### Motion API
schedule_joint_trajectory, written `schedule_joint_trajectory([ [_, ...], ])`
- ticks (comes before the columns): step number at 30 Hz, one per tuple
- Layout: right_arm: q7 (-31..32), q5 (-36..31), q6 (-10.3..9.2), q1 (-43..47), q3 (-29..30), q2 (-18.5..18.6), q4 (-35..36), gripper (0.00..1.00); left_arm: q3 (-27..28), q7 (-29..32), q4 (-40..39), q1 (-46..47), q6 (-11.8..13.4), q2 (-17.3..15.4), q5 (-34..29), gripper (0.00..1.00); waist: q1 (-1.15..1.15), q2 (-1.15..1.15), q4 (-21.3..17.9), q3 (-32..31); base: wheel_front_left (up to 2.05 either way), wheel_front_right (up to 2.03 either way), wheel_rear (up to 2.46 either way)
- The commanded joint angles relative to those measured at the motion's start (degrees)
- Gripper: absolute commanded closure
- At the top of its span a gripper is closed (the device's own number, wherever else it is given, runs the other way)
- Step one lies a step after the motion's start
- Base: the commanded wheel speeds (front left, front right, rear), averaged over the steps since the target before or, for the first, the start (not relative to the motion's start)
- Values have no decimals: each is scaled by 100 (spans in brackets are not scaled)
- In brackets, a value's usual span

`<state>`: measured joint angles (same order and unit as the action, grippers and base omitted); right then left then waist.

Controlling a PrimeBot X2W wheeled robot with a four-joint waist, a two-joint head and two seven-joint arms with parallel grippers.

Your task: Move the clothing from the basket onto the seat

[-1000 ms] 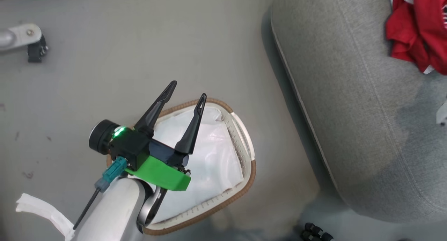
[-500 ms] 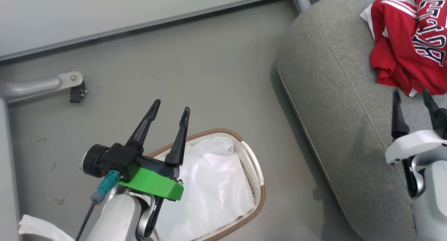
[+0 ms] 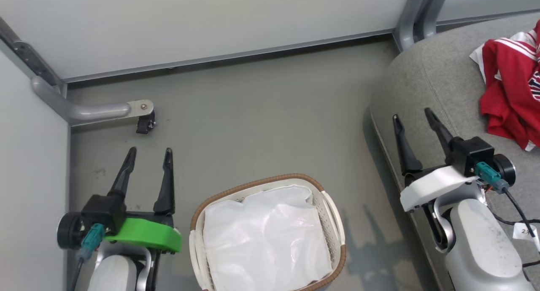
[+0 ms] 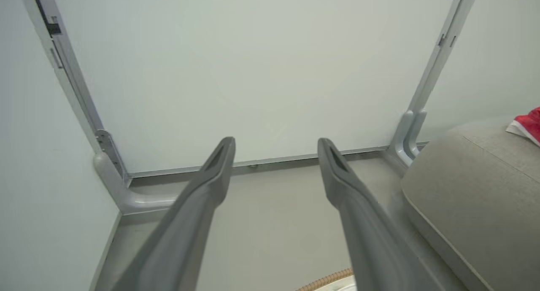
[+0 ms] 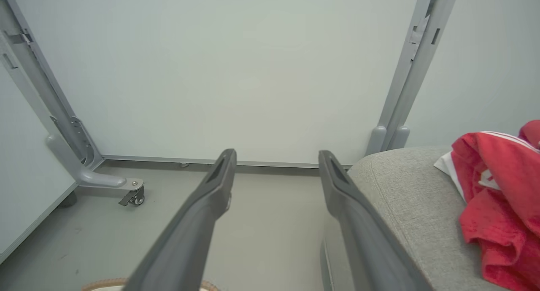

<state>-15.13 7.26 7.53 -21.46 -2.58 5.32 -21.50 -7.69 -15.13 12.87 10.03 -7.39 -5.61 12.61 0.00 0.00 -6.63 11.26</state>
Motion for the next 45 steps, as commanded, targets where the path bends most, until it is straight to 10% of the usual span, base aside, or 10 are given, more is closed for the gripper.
schedule_joint_trajectory([
  [1, -1, 21, -8, 127, -42, -10, 31, 0, 160, -3, 36, -128, -14, 49, -112, 0, 0, 0, 247, -216, 0, 0, 0],
  [27, -2, 34, -8, 1389, -91, -168, -161, 0, 743, -2, 531, -1283, -17, 246, 354, 0, 0, 0, 632, -1036, 0, 0, 0],
  [28, 0, 32, 0, 1298, -90, -181, -146, 100, 715, 1, 542, -1194, 0, 252, 345, 100, 0, 0, 633, -1037, 0, 0, 0],
  [45, 427, 1623, -1, 1362, 118, -216, -79, 100, 852, 413, 564, -1036, -2, 284, 1783, 100, 0, 0, 637, -1046, 0, 0, 0],
])
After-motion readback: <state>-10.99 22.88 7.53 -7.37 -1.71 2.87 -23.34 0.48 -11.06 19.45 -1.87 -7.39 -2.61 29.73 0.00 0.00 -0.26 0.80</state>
